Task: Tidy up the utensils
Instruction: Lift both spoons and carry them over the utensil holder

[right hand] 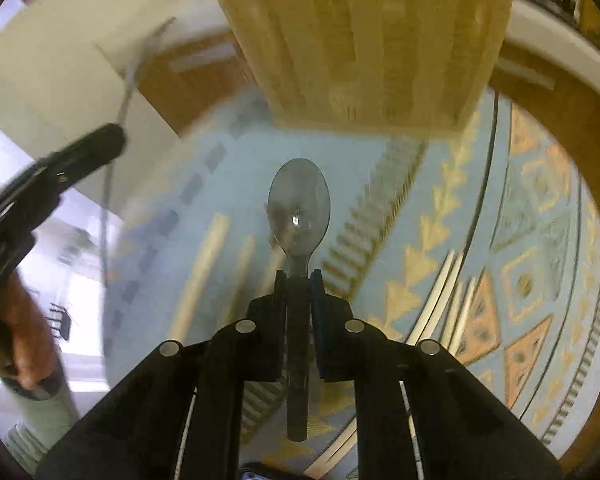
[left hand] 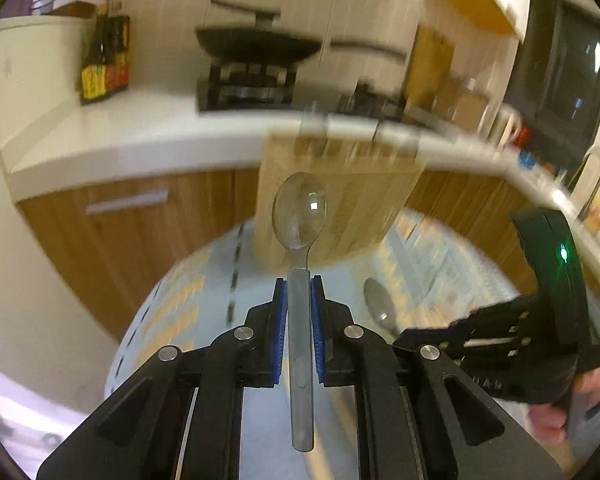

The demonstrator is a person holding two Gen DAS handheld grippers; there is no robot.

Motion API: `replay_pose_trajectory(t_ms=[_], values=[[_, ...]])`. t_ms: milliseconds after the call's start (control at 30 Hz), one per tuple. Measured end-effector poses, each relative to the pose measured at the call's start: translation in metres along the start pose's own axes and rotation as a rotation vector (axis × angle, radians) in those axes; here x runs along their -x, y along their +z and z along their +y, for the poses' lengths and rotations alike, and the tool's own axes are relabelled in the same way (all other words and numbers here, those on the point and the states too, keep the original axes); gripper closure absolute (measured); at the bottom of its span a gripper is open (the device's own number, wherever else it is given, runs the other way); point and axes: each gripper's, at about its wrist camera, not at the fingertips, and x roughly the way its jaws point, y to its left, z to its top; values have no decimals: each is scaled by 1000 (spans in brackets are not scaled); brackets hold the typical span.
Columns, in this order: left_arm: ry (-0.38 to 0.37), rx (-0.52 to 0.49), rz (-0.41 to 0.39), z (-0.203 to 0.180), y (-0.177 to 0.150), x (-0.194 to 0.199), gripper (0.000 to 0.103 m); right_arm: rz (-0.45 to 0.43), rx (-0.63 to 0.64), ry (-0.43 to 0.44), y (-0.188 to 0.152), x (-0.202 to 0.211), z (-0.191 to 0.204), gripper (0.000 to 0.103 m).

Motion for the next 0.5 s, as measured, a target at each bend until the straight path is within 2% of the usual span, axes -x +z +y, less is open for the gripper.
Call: replay_pose_trajectory(t_ms=[100,200,267,433,500], values=[[-48,31,-98,-5,23,14,93,-131,18,42,16,37,5,93],[-92,61,-197,-13,50,22,93,-268,33,41,39,67,-1,93],[-94,66,-252,-19,65,22,93,-351,38,24,53,79,-3,93],[-81,82,-368,-27,103,3,93,-558,-7,3,94,112,-41,93],[-74,92,-394,-26,112,-7,93,-645,-36,-47,108,122,-57,93]])
